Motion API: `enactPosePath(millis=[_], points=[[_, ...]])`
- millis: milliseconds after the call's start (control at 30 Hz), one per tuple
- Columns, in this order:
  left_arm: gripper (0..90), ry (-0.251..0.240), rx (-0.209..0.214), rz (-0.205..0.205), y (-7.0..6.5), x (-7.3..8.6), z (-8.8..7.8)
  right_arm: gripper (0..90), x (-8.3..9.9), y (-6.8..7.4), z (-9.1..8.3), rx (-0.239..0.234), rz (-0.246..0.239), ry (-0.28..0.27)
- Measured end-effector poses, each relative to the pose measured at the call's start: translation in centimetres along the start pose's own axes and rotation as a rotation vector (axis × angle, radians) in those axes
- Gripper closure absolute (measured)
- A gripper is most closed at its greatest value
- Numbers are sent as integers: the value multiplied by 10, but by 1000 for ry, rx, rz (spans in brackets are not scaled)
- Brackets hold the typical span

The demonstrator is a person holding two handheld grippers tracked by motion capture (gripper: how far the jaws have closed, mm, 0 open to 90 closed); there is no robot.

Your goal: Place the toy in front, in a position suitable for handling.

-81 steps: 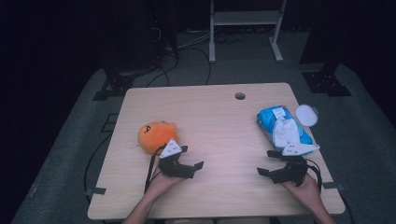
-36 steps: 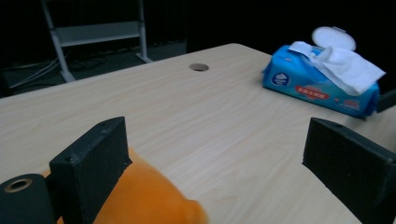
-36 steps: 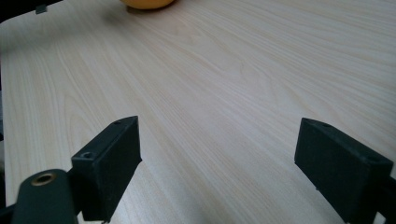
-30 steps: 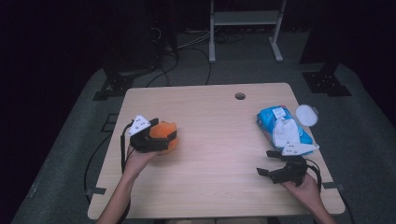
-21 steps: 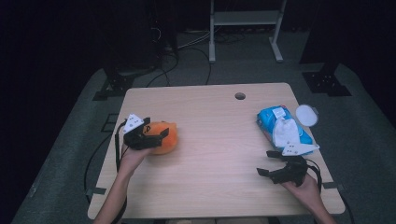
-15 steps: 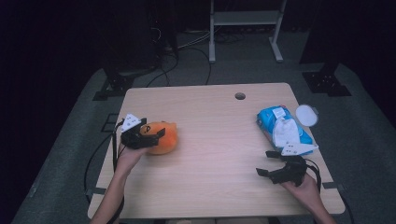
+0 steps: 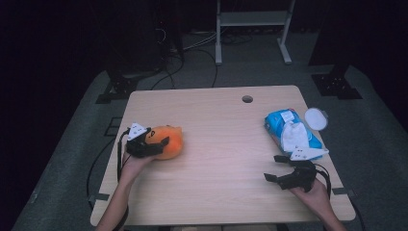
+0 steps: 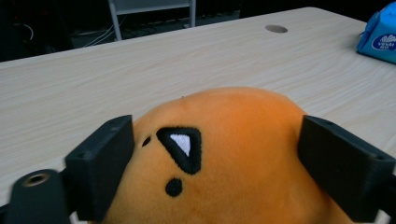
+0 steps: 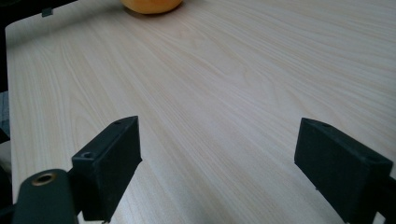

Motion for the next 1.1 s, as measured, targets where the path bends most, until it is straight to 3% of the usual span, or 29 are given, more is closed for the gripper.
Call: enactPosePath(millis=[100,300,533,800,1000,1100], points=[[201,16,-11,30,1,4,0,135,0,0,0,-1,-1,1],[330,47,-20,41,2,5,0,135,-1,1,0,-2,-6,2],[481,-22,-22,16,-1,-2,-5,135,-1,0,-2,7,-1,-7],[529,-52,-13,-26,0,-12,-7,135,-2,-2,-5,16,3,-23],[544,-96,14,-64,0,-23,-13,135,-3,-2,-6,15,6,-26],[543,-135,60,-62,-13,-37,-22,135,-3,-2,-5,16,5,-26]])
Point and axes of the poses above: each handheld gripper's, and its own axes: z roughly forward along the jaws, x roughly out of its underside, y roughly to its left, the point moved 7 cm from there along z, roughly forward along the jaws, and after that the axes turned 14 degrees about -z, right-handed, at the moved point
